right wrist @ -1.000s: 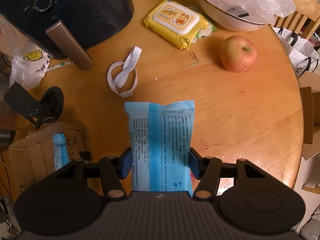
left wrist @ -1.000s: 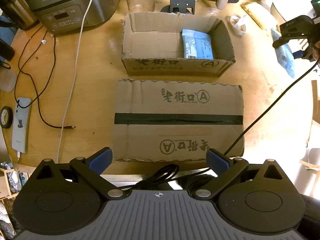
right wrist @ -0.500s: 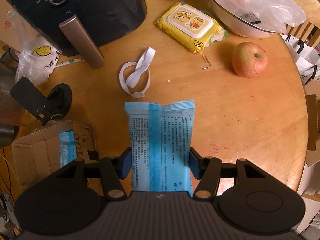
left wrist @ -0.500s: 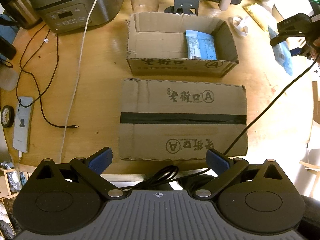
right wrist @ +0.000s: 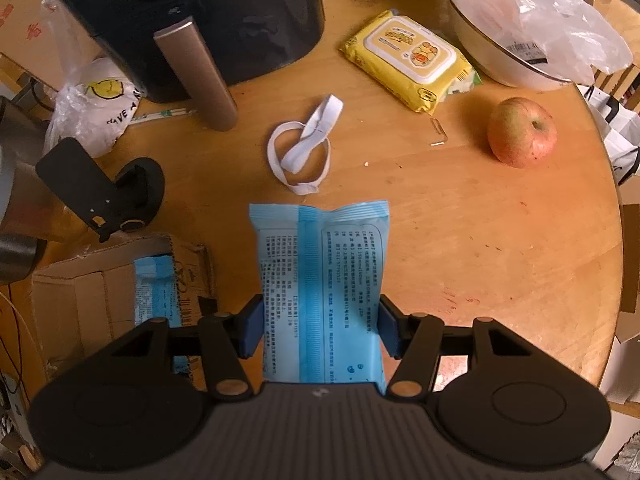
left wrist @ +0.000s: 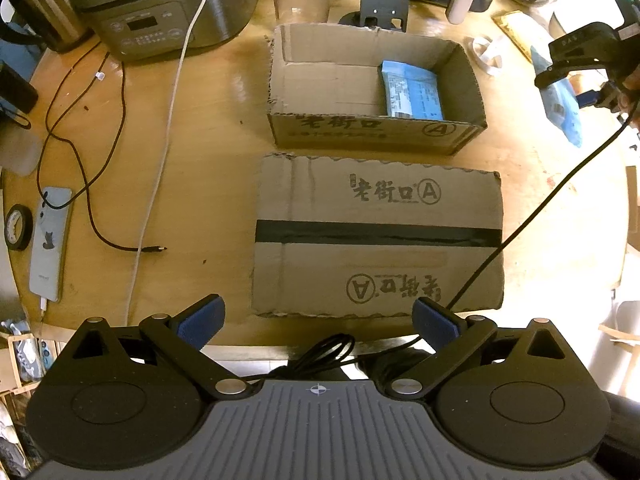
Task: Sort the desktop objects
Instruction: 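Lift the blue wipe pack with the right gripper toward the cardboard box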
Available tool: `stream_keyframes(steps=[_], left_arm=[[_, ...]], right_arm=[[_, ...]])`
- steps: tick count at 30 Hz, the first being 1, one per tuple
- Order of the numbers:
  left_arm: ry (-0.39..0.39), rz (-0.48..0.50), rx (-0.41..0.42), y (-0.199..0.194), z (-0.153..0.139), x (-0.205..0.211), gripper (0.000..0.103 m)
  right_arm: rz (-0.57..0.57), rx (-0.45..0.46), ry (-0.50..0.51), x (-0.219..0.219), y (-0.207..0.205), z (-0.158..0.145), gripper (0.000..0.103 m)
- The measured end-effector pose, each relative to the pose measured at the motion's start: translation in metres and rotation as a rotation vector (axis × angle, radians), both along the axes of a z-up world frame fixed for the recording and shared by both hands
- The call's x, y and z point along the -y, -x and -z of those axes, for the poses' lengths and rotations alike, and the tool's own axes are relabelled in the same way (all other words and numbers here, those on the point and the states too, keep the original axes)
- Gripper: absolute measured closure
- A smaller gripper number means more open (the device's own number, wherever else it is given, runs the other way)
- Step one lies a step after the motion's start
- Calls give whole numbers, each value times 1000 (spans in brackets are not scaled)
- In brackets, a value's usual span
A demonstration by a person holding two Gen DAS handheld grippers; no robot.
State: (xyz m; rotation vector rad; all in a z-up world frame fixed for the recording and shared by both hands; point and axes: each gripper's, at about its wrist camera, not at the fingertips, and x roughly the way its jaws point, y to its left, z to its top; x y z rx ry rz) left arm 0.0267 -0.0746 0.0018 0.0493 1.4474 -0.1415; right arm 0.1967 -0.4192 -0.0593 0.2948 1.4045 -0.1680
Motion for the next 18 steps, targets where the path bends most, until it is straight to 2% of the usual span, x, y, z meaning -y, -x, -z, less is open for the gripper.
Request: stream_keyframes(steps=[18], left_arm=[[-1, -26, 1, 4, -1, -22, 0]], right_arm=[[-47, 12, -12, -35, -5, -1, 47]])
